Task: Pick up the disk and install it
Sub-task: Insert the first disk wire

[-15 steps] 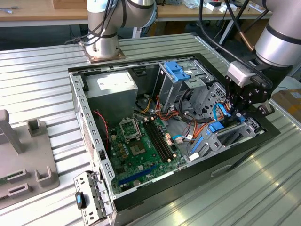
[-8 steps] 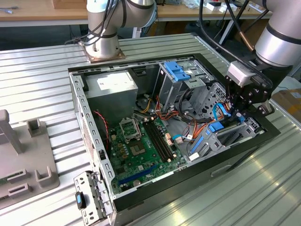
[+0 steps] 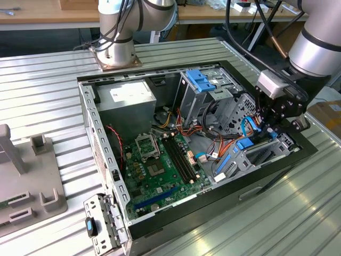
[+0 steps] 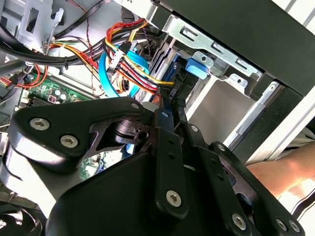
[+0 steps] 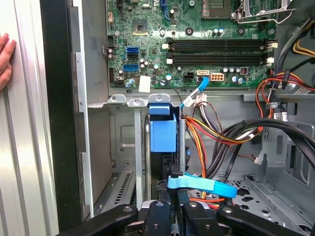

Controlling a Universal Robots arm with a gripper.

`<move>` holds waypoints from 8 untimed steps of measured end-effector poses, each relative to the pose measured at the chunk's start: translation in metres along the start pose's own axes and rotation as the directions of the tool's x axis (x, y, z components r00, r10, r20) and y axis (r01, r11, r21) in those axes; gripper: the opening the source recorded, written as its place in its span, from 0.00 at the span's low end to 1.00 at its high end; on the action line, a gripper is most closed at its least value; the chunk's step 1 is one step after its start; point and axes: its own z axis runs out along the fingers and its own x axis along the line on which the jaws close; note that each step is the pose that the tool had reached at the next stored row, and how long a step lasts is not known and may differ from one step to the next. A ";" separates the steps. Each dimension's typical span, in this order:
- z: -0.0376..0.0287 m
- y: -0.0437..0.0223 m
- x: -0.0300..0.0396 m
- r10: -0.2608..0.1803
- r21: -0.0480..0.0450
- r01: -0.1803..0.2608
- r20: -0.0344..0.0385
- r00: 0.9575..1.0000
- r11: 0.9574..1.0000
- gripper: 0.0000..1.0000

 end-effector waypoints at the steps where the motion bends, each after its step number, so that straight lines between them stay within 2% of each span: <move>1: 0.0000 0.0000 0.0000 0.000 0.000 0.000 0.000 1.000 1.000 0.17; 8: 0.0004 0.0000 0.0006 0.000 0.000 0.000 0.001 1.000 1.000 0.17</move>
